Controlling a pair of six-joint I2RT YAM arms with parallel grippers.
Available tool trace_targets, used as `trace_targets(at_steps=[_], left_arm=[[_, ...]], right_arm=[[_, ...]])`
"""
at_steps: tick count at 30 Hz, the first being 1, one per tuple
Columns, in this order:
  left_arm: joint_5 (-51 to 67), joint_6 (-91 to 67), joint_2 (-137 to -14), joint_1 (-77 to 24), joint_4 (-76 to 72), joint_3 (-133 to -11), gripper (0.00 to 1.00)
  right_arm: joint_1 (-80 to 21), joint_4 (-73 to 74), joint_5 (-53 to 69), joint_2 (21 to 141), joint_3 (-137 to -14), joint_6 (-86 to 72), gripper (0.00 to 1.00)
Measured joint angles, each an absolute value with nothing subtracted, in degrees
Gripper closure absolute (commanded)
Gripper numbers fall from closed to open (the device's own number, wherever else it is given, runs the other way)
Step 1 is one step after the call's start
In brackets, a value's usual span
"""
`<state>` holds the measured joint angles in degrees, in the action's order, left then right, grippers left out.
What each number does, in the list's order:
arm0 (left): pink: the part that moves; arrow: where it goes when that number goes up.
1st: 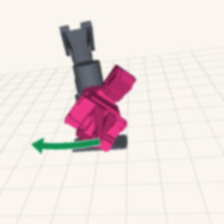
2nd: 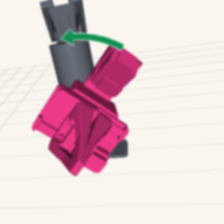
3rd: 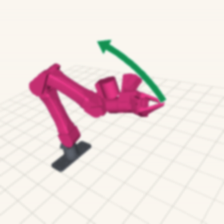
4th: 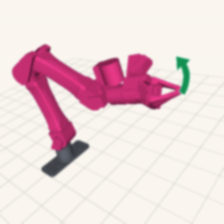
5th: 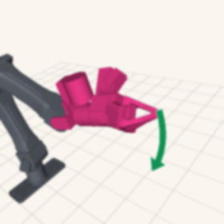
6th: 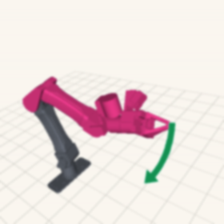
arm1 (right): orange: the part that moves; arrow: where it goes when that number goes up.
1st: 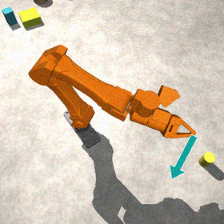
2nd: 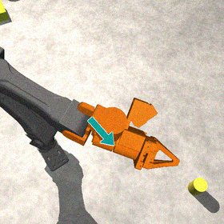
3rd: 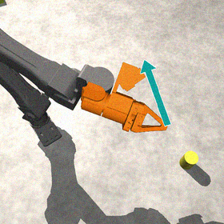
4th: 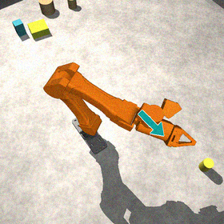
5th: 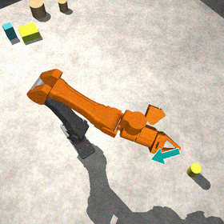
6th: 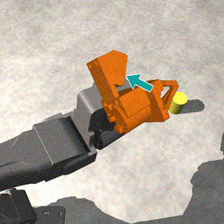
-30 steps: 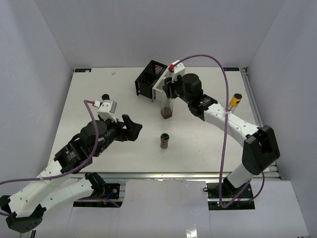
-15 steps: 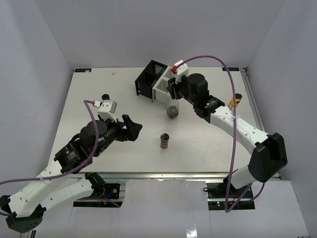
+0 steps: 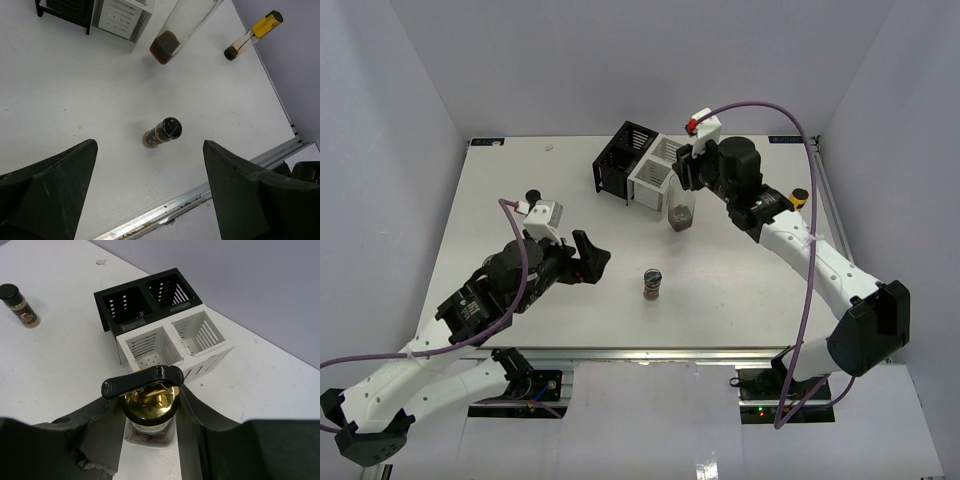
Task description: Organize the condiment bottles
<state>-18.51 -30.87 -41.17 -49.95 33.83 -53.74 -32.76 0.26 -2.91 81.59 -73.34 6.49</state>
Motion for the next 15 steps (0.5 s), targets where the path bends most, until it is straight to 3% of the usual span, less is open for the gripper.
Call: trace_targets(at_steps=[15], left_arm=[[-17.37,-30.39,-41.70,-49.95,32.95,-54.70,0.02]], right_arm=[[-23.83,3.88,4.75,91.85,-103.09,5.44,0.92]])
